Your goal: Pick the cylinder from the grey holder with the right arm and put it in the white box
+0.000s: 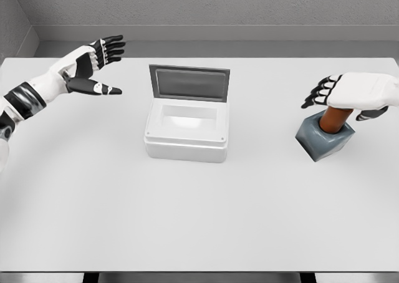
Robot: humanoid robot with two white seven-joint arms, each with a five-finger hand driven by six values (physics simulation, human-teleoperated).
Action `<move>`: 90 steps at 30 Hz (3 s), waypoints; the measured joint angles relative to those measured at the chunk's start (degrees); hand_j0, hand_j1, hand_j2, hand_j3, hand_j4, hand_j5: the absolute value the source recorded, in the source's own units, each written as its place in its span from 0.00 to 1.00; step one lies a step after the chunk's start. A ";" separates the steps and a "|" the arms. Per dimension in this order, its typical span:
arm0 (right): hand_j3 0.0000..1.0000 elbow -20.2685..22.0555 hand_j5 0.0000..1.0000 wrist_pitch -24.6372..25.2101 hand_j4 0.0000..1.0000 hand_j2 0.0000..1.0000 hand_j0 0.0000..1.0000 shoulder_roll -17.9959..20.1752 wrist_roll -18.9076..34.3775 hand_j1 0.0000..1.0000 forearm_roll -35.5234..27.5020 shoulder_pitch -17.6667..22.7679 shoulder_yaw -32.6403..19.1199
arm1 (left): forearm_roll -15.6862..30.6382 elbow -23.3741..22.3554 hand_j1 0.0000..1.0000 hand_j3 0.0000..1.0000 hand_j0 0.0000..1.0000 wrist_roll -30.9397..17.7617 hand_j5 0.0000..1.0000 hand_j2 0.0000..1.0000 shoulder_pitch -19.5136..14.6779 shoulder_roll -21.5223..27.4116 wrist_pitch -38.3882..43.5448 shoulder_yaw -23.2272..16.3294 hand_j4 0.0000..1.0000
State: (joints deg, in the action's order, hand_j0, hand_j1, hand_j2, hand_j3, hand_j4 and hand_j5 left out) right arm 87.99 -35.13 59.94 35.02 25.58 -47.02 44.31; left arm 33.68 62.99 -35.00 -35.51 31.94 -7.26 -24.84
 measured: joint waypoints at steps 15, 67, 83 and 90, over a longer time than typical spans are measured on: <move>0.56 0.78 0.56 -0.01 0.56 0.56 0.56 0.47 0.00 0.56 0.41 0.26 0.37 | -0.59 -0.19 1.00 1.00 1.00 0.00 1.00 1.00 -0.18 0.00 -0.15 -0.02 1.00; 0.50 7.29 0.50 -0.01 0.50 0.50 0.50 -2.80 0.01 0.50 0.35 -3.87 -0.58 | -0.80 0.29 1.00 1.00 1.00 0.00 1.00 1.00 0.00 0.62 -0.23 0.45 1.00; 0.50 7.51 0.50 -0.02 0.50 0.50 0.50 -8.55 -0.02 0.50 0.44 -4.83 -0.36 | -0.80 0.25 1.00 1.00 1.00 0.00 1.00 1.00 -0.09 0.70 -0.23 0.62 1.00; 0.50 7.43 0.50 -0.02 0.50 0.50 0.50 -10.77 -0.01 0.50 0.53 -4.92 -0.26 | -0.80 0.25 1.00 1.00 1.00 0.00 1.00 1.00 -0.09 0.71 -0.23 0.64 1.00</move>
State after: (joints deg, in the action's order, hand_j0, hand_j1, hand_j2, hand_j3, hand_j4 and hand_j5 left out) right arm 95.41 -35.15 49.18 35.01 26.11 -51.94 44.05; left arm 32.88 63.24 -35.00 -35.60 32.65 -7.49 -24.20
